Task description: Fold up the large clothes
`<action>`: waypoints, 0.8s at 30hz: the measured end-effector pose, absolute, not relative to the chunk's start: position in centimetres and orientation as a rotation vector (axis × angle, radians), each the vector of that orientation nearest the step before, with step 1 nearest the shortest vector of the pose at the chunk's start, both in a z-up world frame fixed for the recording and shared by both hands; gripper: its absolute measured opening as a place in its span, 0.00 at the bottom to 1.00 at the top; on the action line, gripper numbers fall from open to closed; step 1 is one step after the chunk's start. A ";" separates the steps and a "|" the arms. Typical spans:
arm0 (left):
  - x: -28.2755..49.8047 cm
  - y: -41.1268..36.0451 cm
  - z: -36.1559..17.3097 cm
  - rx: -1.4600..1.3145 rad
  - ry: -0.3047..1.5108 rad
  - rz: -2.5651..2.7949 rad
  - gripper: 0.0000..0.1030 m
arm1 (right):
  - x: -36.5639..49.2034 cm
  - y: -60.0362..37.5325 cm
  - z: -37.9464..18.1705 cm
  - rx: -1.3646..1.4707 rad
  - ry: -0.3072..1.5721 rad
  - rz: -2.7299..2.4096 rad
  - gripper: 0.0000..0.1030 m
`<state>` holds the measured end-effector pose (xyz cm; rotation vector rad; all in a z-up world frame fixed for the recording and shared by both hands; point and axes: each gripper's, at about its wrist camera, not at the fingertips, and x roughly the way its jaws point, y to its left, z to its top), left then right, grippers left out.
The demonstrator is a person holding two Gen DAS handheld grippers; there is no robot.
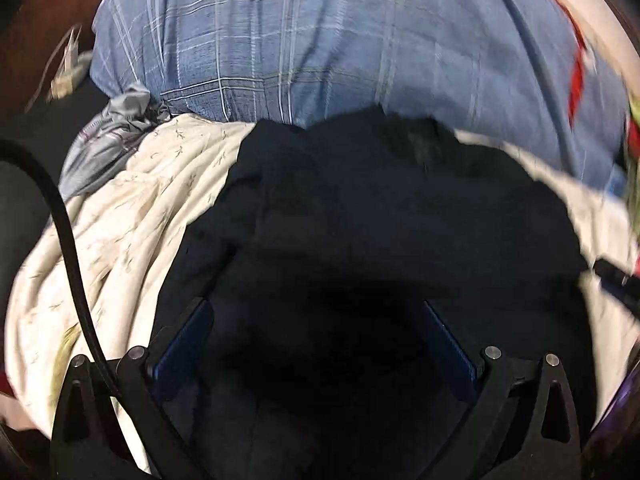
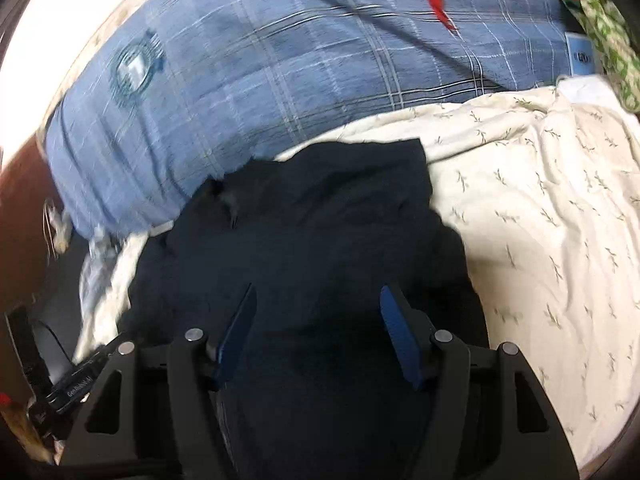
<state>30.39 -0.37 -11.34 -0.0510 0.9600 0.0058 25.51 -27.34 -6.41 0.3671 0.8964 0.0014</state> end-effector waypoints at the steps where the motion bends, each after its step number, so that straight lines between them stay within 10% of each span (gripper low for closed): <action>1: 29.6 -0.4 -11.7 -0.023 0.967 0.011 0.99 | 24.6 -26.9 -6.8 0.346 0.903 0.003 0.64; 24: 10.5 10.1 -12.6 -0.157 0.951 0.041 0.99 | 3.4 -27.4 -8.8 0.392 0.964 -0.016 0.64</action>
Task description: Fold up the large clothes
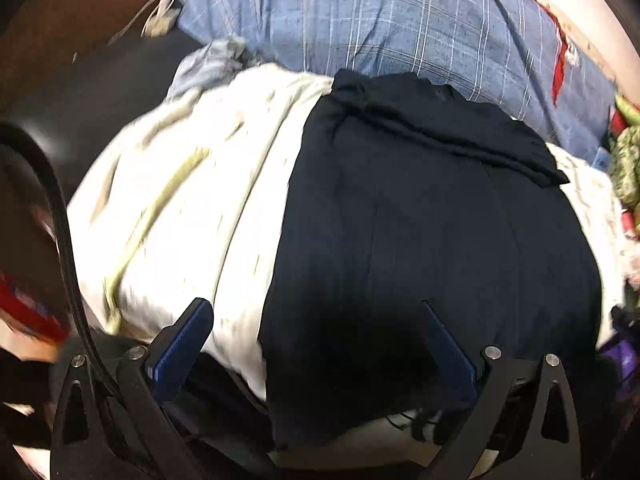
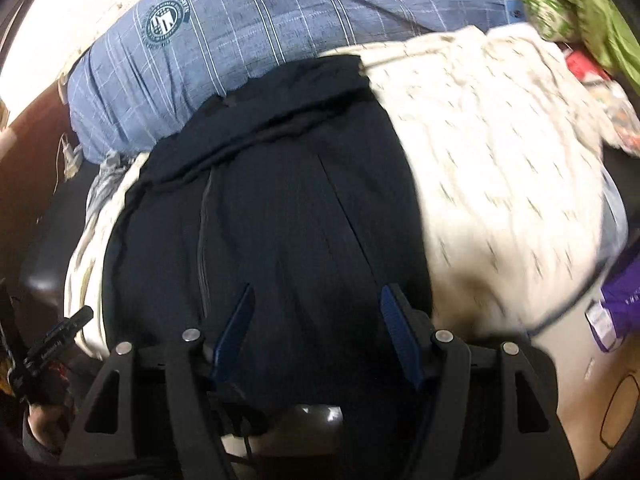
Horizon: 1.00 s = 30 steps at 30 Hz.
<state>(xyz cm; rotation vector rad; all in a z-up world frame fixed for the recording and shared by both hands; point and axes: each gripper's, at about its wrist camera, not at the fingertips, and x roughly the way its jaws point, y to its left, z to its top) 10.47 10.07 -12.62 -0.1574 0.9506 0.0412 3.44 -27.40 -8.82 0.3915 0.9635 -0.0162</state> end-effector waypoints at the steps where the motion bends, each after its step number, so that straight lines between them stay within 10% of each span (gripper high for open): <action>1: 9.8 10.6 -13.1 -0.172 0.952 0.037 0.99 | 2.4 -27.7 -9.4 0.396 0.973 -0.020 0.64; 30: 7.6 10.6 -24.2 -0.436 1.105 -0.119 0.99 | -1.9 -29.2 -19.8 0.651 1.134 -0.079 0.72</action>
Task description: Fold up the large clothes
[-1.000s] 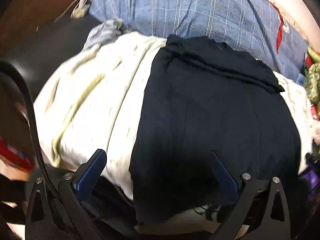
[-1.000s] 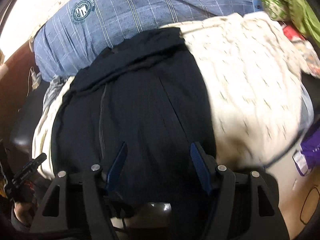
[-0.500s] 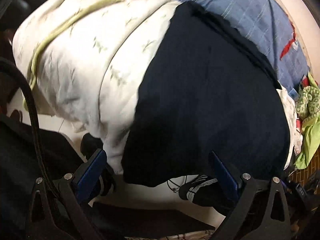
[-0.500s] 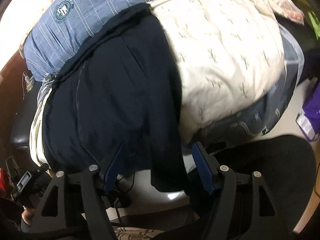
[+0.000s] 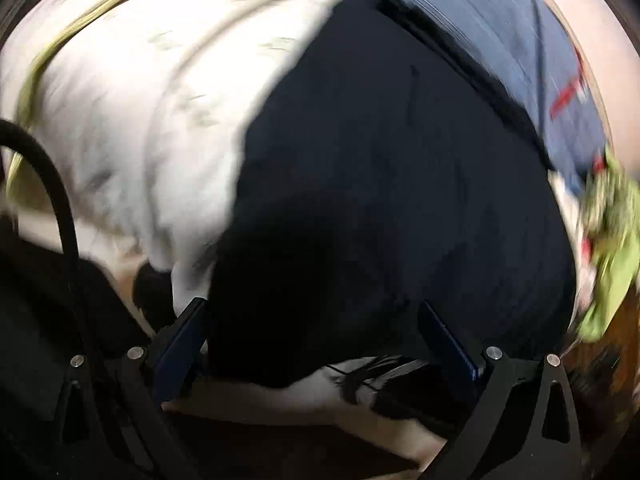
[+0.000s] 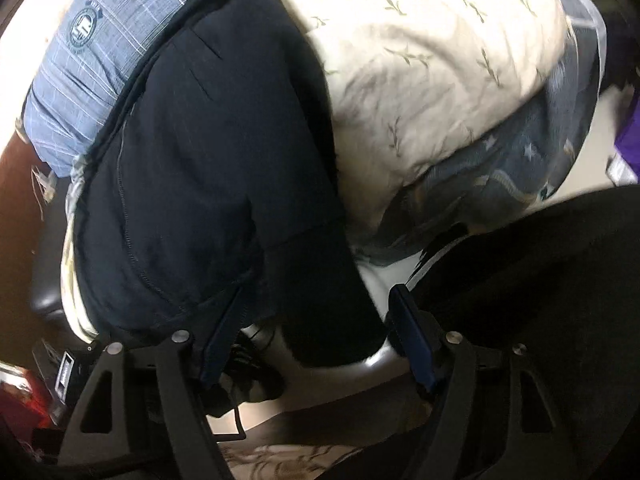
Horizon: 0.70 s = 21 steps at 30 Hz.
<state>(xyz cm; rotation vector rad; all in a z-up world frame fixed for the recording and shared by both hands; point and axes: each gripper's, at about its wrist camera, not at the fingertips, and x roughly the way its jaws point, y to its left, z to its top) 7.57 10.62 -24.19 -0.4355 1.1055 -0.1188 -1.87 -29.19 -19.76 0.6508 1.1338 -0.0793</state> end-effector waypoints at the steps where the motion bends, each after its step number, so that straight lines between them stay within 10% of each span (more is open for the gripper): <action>1: 7.9 10.1 -24.2 -0.387 1.106 -0.134 0.99 | -1.7 -29.2 -19.6 0.627 1.135 -0.083 0.74; 7: 8.5 9.1 -25.1 -0.346 1.141 -0.238 0.90 | -0.6 -29.2 -19.0 0.564 1.131 -0.058 0.76; 8: 8.5 9.4 -25.2 -0.358 1.138 -0.229 0.82 | -0.3 -29.3 -18.9 0.559 1.133 -0.056 0.76; 10: 8.6 10.3 -25.9 -0.375 1.176 -0.195 0.34 | 0.1 -29.4 -19.1 0.555 1.134 -0.048 0.76; 13: 8.7 11.0 -26.9 -0.458 1.236 -0.206 0.06 | 0.6 -29.1 -19.4 0.548 1.140 -0.030 0.76; 21: 7.3 12.1 -25.0 -0.501 1.173 -0.176 0.03 | 0.8 -27.3 -19.4 0.443 1.168 0.034 0.76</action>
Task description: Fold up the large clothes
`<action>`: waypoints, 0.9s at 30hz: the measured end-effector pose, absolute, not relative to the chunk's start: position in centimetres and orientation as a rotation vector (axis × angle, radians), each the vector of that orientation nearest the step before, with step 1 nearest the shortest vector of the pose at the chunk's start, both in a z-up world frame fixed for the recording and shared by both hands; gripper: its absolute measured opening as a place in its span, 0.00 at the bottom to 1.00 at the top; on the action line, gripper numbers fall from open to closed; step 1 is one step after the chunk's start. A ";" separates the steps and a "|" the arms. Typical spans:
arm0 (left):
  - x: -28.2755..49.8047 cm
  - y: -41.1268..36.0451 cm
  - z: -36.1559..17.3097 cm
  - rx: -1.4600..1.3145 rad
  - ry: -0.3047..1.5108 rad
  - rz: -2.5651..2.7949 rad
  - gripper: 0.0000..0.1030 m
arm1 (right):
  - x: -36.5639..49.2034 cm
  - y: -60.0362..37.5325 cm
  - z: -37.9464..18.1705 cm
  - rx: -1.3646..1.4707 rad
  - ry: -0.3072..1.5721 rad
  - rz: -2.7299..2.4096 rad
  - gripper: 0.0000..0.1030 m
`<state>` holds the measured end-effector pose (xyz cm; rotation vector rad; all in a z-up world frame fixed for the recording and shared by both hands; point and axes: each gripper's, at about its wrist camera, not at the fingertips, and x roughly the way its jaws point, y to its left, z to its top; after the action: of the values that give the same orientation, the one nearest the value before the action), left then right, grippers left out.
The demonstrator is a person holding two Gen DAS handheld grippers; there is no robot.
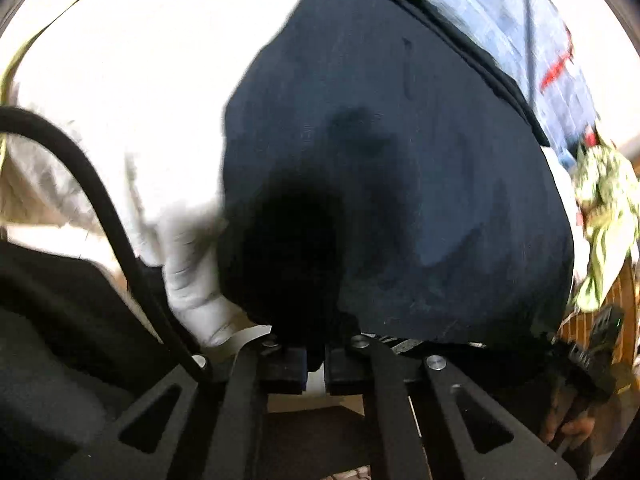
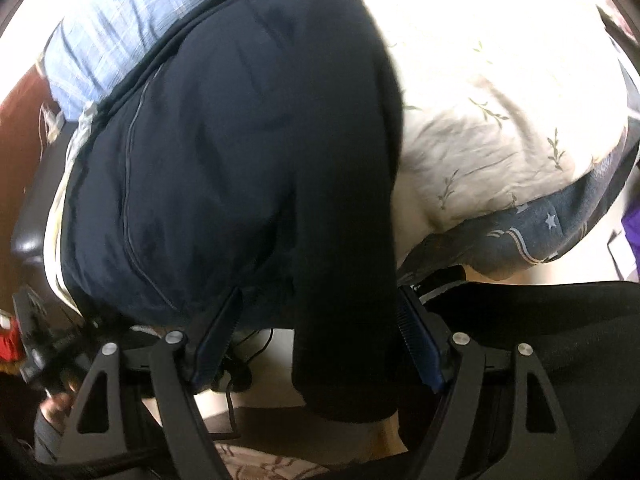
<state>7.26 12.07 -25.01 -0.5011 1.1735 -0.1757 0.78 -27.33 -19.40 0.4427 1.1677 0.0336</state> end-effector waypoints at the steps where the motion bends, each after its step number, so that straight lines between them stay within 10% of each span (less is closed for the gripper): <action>1: 6.9 12.5 -25.1 -0.519 1.176 -0.168 0.03 | 0.7 -27.5 -19.4 0.440 1.173 0.033 0.76; 11: 5.9 13.6 -23.3 -0.550 1.138 -0.218 0.03 | 1.2 -27.9 -20.4 0.514 1.176 0.081 0.71; 13: 5.9 13.9 -23.5 -0.570 1.140 -0.216 0.03 | 1.6 -27.7 -21.1 0.510 1.212 0.091 0.25; 15: 6.0 13.8 -23.4 -0.572 1.142 -0.212 0.03 | 1.6 -27.7 -21.4 0.530 1.219 0.121 0.06; 27: 6.0 15.4 -15.9 -0.665 0.978 -0.292 0.03 | -0.6 -31.8 -14.7 1.038 0.990 0.398 0.05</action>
<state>6.03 15.39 -15.86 -0.6649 0.9780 -0.2922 -0.57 -31.83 -14.70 1.0384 0.9901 0.3982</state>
